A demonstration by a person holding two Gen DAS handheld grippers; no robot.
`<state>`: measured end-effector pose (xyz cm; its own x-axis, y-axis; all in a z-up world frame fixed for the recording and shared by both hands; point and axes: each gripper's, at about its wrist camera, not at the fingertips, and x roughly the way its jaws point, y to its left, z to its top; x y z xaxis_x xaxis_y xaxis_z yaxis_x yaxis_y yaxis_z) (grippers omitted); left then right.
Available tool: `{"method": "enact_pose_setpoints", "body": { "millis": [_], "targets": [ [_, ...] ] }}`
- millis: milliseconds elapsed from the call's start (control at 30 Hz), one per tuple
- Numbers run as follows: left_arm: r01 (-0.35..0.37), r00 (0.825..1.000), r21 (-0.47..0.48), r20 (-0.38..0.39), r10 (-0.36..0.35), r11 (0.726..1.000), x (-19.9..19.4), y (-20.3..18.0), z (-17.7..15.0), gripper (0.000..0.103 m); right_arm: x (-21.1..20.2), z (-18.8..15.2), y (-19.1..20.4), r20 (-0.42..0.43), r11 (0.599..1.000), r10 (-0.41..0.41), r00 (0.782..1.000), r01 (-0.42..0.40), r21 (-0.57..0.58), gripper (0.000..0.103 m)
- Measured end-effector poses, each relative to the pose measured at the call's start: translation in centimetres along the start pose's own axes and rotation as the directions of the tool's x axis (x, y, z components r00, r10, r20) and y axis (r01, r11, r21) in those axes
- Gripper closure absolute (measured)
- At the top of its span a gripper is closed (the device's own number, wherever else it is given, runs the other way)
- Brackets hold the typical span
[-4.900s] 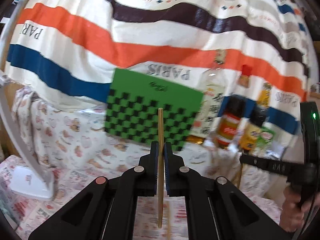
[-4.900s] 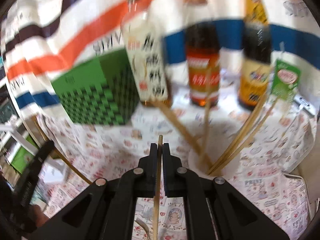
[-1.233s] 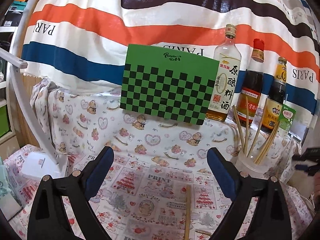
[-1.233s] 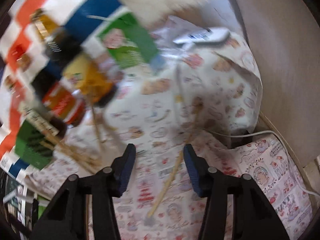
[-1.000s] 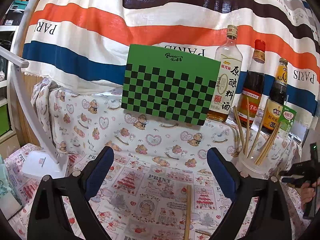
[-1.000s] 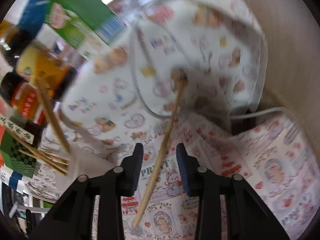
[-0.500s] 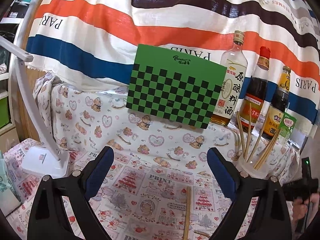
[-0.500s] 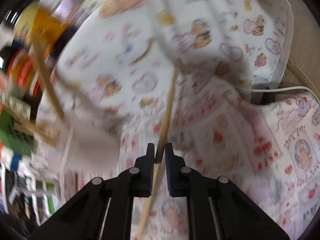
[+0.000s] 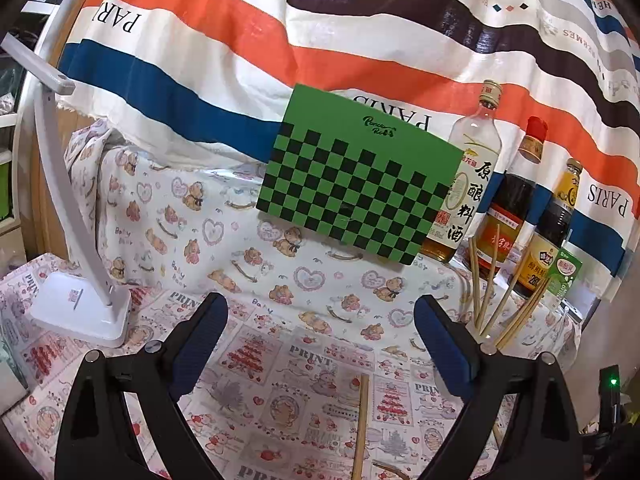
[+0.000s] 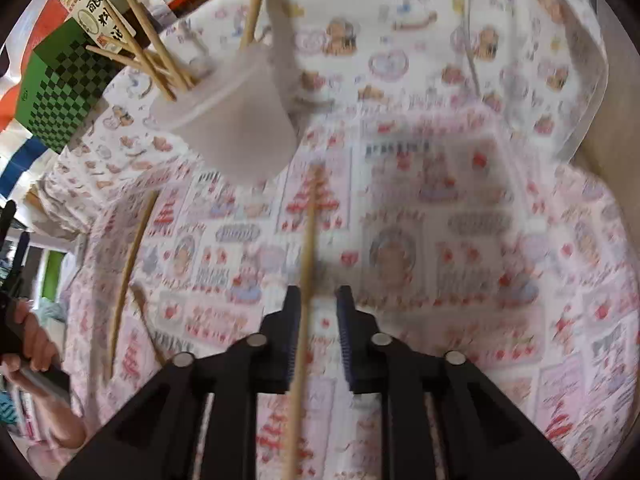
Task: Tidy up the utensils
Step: 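Grasp another chopstick with the right gripper while the left gripper withdraws open, then carry the held bamboo chopstick with the right gripper over the clear cup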
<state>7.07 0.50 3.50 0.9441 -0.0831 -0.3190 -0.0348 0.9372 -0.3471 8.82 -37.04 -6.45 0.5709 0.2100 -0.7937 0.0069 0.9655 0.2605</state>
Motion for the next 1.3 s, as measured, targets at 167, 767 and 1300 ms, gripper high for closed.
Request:
{"method": "enact_pose_setpoints", "body": {
  "millis": [167,767,1300],
  "targets": [
    [-0.018,1.000,0.016,-0.003,0.018,1.000,0.3,0.0,-0.1,0.010,1.5,2.0,2.3,0.006,0.991,-0.076,0.997,0.076,-0.110,0.083],
    [-0.026,1.000,0.070,-0.004,0.026,0.997,0.5,-0.7,-0.3,0.010,5.8,4.1,6.1,0.020,0.963,-0.208,0.978,0.208,-0.170,0.097],
    [-0.030,0.999,0.054,-0.014,0.031,0.998,0.5,-0.2,0.0,0.010,-12.1,2.4,7.2,0.385,0.984,0.025,0.923,0.045,-0.172,0.098]
  ]
}}
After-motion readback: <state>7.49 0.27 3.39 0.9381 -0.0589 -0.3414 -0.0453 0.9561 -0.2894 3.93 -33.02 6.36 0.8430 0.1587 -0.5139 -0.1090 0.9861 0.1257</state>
